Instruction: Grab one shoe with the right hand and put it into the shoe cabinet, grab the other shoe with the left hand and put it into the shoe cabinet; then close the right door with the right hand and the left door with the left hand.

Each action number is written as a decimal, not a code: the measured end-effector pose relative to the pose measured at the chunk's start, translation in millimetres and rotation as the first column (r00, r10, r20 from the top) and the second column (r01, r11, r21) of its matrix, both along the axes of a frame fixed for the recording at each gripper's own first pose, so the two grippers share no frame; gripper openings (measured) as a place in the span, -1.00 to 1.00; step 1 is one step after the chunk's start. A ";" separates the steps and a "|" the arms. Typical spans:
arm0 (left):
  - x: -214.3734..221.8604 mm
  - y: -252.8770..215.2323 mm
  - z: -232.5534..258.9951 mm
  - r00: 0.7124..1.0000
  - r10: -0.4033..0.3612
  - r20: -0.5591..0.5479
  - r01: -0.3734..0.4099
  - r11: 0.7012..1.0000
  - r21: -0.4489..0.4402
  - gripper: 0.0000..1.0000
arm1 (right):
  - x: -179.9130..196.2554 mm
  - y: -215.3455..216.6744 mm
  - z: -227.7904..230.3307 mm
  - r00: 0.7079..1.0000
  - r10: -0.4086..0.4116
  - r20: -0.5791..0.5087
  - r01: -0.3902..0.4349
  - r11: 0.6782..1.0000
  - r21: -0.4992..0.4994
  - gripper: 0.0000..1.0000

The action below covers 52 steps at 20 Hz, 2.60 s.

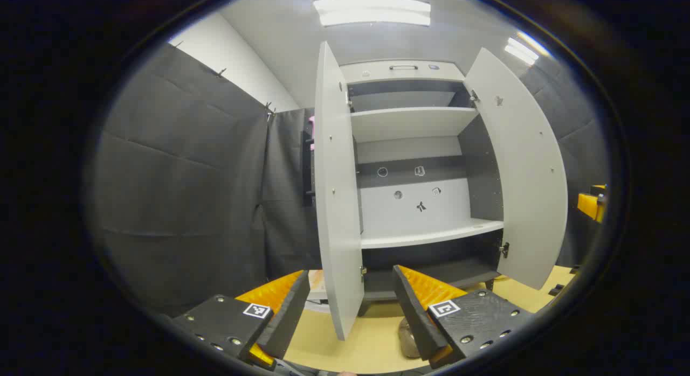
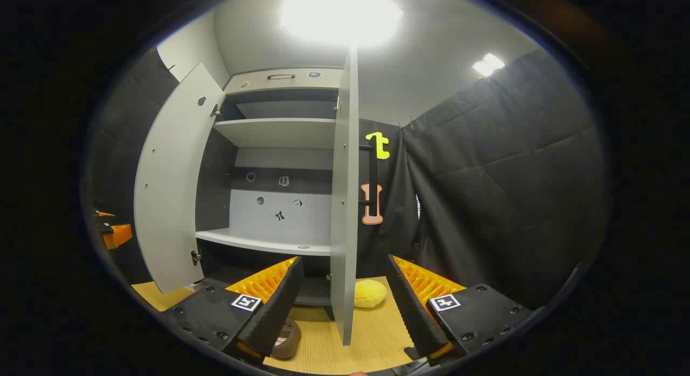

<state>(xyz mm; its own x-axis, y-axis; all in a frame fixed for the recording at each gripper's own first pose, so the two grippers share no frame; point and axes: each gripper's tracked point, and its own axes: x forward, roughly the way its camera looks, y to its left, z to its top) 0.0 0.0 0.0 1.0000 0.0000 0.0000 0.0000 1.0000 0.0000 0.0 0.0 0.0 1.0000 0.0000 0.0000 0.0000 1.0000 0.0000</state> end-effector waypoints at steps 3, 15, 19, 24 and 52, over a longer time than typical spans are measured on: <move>0.9 0.5 2.4 1.000 0.000 0.006 0.000 1.000 0.001 0.80 | 0.3 -1.3 -1.6 1.000 0.001 0.000 -0.001 1.000 0.001 0.95; -1.4 3.4 2.3 1.000 -0.002 0.021 0.002 1.000 -0.010 0.79 | -2.7 0.2 2.8 1.000 0.000 0.011 0.000 1.000 -0.004 0.94; -8.4 9.9 4.3 0.999 -0.001 0.038 0.002 1.000 -0.015 0.79 | -3.9 17.6 5.7 1.000 0.014 0.002 -0.014 1.000 -0.013 0.95; -14.0 18.9 -0.3 1.000 0.007 0.029 -0.006 0.999 -0.031 0.79 | 3.3 48.5 -5.7 0.997 0.074 -0.031 -0.075 0.996 -0.048 0.94; 6.5 71.5 -38.4 0.981 0.174 -0.083 -0.174 0.985 0.006 0.94 | 84.9 186.5 -247.1 0.735 0.313 -0.601 -0.375 0.927 0.024 0.96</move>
